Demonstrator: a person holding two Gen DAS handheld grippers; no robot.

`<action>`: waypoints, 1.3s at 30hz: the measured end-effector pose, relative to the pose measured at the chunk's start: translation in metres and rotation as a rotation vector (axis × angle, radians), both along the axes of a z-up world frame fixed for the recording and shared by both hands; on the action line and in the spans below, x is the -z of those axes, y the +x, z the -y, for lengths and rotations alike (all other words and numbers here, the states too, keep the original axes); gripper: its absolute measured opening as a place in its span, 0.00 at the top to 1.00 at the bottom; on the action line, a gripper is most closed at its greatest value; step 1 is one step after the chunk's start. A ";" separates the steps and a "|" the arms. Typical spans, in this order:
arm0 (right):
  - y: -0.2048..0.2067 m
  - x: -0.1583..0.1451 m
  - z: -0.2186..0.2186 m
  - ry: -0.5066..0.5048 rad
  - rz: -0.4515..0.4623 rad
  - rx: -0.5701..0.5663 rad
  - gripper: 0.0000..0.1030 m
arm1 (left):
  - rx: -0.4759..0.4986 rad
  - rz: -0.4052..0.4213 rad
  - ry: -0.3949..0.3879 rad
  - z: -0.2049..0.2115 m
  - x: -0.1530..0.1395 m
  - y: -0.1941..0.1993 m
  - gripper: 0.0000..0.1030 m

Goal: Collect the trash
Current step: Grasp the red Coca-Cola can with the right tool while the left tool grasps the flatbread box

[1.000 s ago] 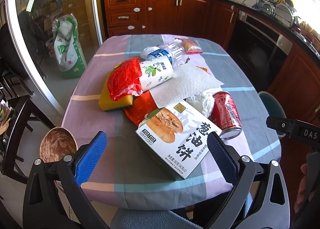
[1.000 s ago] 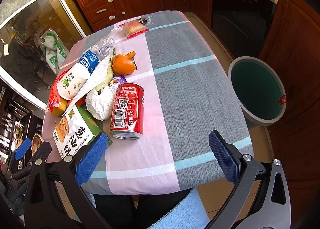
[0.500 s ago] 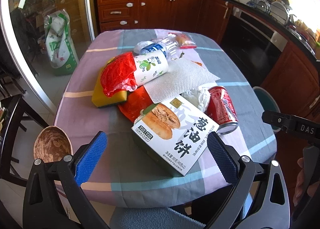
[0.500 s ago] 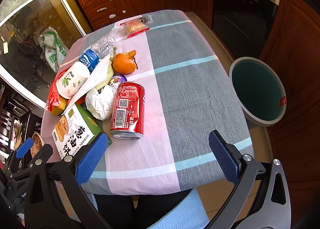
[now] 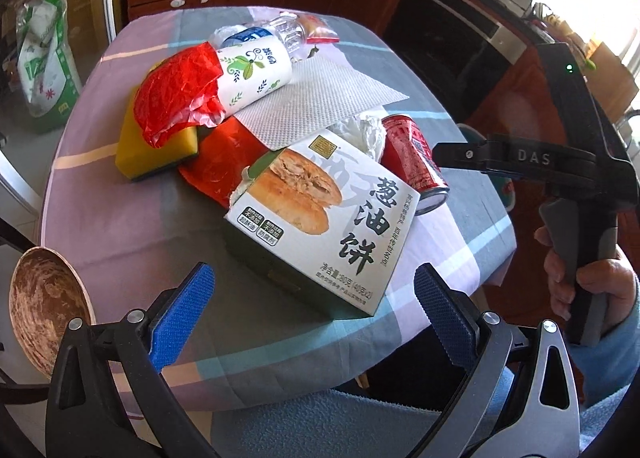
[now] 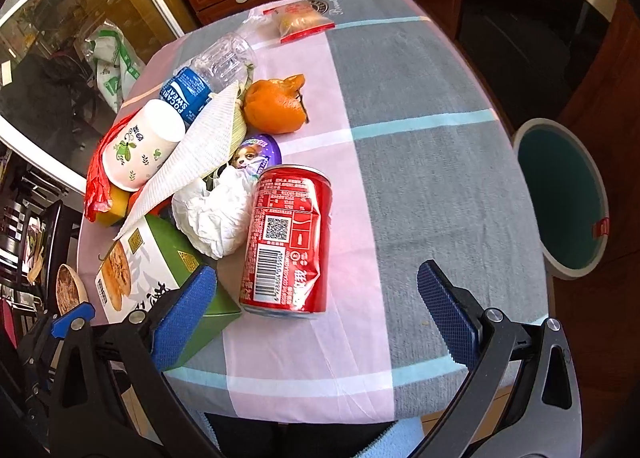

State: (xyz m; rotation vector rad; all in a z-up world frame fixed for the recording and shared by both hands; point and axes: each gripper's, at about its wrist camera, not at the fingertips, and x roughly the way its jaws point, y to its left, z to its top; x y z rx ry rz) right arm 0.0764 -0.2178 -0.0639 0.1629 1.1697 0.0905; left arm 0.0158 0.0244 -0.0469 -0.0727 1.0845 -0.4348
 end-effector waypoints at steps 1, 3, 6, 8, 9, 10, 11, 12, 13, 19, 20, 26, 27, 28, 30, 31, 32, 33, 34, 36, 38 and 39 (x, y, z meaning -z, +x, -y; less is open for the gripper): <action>0.005 0.005 -0.004 0.005 -0.013 -0.005 0.06 | -0.005 -0.001 0.001 -0.003 0.001 0.002 0.03; 0.012 0.014 -0.010 0.010 -0.037 -0.018 0.08 | -0.019 -0.002 0.011 -0.011 0.003 0.007 0.03; 0.018 0.025 -0.015 0.012 -0.075 -0.032 0.20 | -0.026 -0.002 0.013 -0.025 0.002 0.016 0.03; 0.020 0.034 -0.015 0.026 -0.107 -0.036 0.37 | -0.004 -0.019 -0.013 -0.029 0.004 0.023 0.03; 0.021 0.040 -0.014 0.038 -0.126 -0.039 0.49 | 0.012 -0.028 -0.024 -0.029 0.004 0.026 0.03; 0.021 0.044 -0.012 0.046 -0.143 -0.039 0.48 | 0.031 -0.034 -0.026 -0.026 0.006 0.028 0.03; 0.019 0.045 -0.010 0.056 -0.140 -0.039 0.48 | 0.047 -0.037 -0.020 -0.023 0.008 0.030 0.03; 0.017 0.045 -0.009 0.049 -0.133 -0.041 0.48 | 0.063 -0.037 -0.012 -0.018 0.010 0.031 0.03; 0.014 0.044 -0.008 0.032 -0.126 -0.043 0.48 | 0.085 -0.037 -0.001 -0.012 0.012 0.033 0.03; -0.006 0.040 0.009 -0.006 -0.120 -0.048 0.48 | 0.164 -0.037 0.011 0.019 0.019 0.026 0.04; -0.010 0.040 0.013 -0.010 -0.118 -0.043 0.48 | 0.173 -0.036 0.010 0.024 0.019 0.023 0.04; -0.028 0.040 0.043 0.010 -0.117 0.016 0.48 | 0.177 -0.073 -0.018 0.056 0.024 0.015 0.04; -0.031 0.040 0.048 0.015 -0.117 0.027 0.48 | 0.158 -0.077 -0.019 0.061 0.025 0.017 0.04; -0.035 0.040 0.052 0.011 -0.113 0.037 0.48 | 0.145 -0.081 -0.025 0.064 0.024 0.019 0.04; -0.043 0.038 0.056 0.011 -0.104 0.045 0.48 | 0.112 -0.089 -0.030 0.070 0.025 0.025 0.04; -0.049 0.038 0.058 0.022 -0.104 0.044 0.48 | 0.096 -0.091 -0.034 0.073 0.026 0.029 0.04; -0.054 0.037 0.059 0.034 -0.107 0.038 0.48 | 0.089 -0.090 -0.037 0.075 0.026 0.031 0.04; -0.060 0.035 0.058 0.041 -0.110 0.031 0.48 | 0.086 -0.088 -0.036 0.078 0.025 0.033 0.04; -0.066 0.035 0.056 0.044 -0.113 0.020 0.48 | 0.088 -0.085 -0.032 0.080 0.024 0.036 0.04; -0.075 0.034 0.051 0.066 -0.124 -0.004 0.48 | 0.102 -0.077 -0.019 0.084 0.023 0.035 0.04; -0.084 0.032 0.048 0.091 -0.130 -0.030 0.48 | 0.124 -0.074 -0.014 0.087 0.022 0.030 0.04; -0.088 0.031 0.045 0.098 -0.132 -0.044 0.48 | 0.132 -0.076 -0.014 0.087 0.022 0.027 0.04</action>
